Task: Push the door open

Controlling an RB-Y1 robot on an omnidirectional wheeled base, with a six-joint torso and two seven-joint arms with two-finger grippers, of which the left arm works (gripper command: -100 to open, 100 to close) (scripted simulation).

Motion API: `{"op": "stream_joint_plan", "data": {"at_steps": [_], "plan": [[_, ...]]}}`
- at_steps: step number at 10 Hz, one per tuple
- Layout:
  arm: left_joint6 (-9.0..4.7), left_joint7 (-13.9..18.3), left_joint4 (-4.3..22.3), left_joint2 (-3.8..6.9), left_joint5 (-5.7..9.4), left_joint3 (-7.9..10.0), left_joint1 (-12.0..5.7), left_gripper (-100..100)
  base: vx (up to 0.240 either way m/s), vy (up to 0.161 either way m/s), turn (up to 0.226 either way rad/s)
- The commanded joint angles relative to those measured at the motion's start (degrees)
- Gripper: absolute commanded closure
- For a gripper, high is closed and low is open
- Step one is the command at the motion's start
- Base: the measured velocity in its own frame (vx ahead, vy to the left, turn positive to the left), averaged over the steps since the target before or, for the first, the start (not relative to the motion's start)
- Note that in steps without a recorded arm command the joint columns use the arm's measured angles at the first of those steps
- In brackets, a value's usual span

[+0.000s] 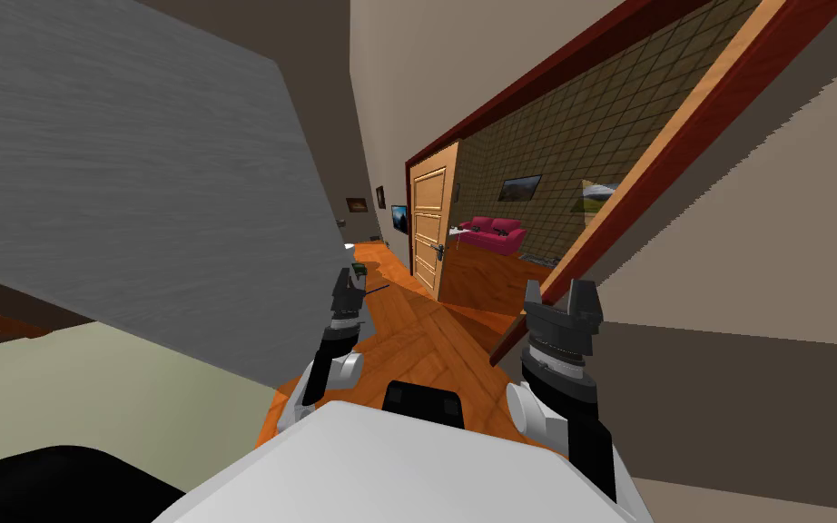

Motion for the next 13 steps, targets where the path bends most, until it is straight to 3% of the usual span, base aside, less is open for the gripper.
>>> {"op": "stream_joint_plan", "data": {"at_steps": [1,13], "plan": [[-0.03,0.24,1.69,0.79,-0.25,-0.07,-1.05,-100,0.056,0.005,-0.058],[-0.29,2.25,15.57,4.79,-2.27,-0.66,-9.65,-100,0.110,0.044,-0.059]]}}
